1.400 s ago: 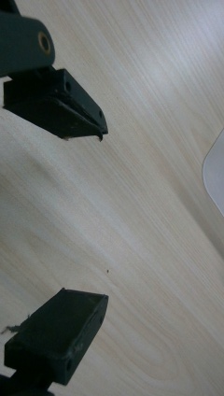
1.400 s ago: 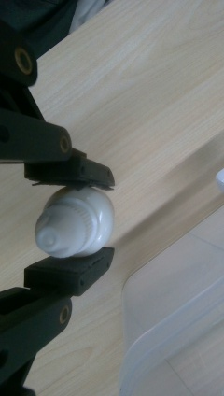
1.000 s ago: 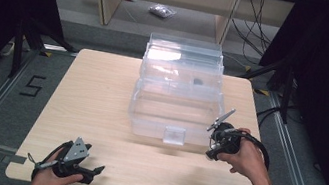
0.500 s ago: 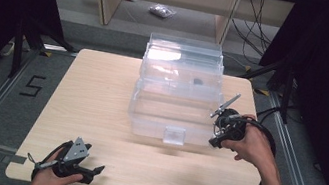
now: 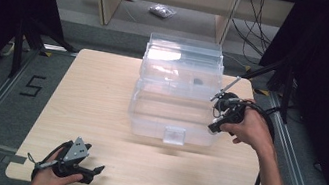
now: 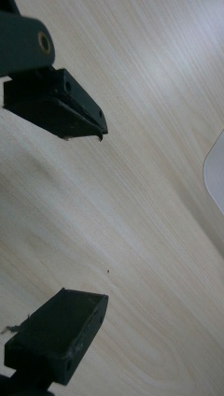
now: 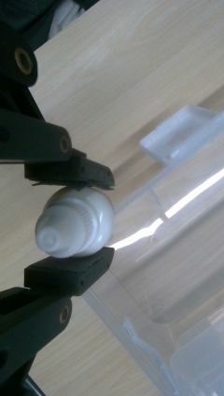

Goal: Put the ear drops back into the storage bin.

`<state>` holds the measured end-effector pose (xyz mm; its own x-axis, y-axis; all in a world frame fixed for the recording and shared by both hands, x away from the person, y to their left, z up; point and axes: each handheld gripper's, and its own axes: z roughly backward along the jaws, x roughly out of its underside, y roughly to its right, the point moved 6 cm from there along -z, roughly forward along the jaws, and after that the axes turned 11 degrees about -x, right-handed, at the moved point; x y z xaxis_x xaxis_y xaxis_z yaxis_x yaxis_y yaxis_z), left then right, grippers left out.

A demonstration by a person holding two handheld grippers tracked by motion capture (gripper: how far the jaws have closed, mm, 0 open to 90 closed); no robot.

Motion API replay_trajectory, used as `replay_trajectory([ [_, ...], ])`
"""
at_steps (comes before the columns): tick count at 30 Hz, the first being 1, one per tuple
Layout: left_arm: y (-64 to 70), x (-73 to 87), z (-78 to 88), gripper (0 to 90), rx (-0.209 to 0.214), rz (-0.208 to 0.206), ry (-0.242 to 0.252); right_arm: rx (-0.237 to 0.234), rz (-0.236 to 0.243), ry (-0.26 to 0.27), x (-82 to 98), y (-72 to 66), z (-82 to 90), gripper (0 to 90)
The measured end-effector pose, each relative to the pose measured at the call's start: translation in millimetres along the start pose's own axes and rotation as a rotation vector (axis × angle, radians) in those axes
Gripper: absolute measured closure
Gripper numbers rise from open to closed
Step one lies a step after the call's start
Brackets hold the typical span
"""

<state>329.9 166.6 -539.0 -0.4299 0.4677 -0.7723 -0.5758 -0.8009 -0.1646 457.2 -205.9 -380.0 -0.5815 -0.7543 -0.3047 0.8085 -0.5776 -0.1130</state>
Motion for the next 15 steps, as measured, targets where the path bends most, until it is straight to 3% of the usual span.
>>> replay_trajectory([
  [5, -1.2, 0.6, 0.8, 15.0, -0.001, -0.018, -0.014, 0.002, -0.024, -0.012, -5.4, 10.1, -3.8, 60.2],
  [8, -0.1, 0.0, -0.1, 15.0, 0.001, -0.001, -0.001, -0.005, -0.024, -0.018, -9.1, 15.3, -7.2, 60.2],
  [9, -3.0, 1.2, 1.6, 15.0, -0.006, -0.036, -0.027, -0.006, -0.038, -0.018, -10.6, 16.7, -8.5, 60.2],
  [12, 0.1, 0.0, -0.1, 15.0, 0.003, -0.001, -0.001, -0.008, -0.046, -0.023, -14.4, 20.5, -11.9, 60.2],
  [14, -3.0, 1.1, 1.3, 15.0, -0.007, -0.034, -0.025, -0.011, -0.051, -0.026, -17.4, 23.4, -14.6, 60.2],
  [15, -2.9, 1.1, 1.2, 15.0, -0.008, -0.031, -0.024, -0.012, -0.061, -0.03, -18.6, 24.0, -15.7, 60.2],
])
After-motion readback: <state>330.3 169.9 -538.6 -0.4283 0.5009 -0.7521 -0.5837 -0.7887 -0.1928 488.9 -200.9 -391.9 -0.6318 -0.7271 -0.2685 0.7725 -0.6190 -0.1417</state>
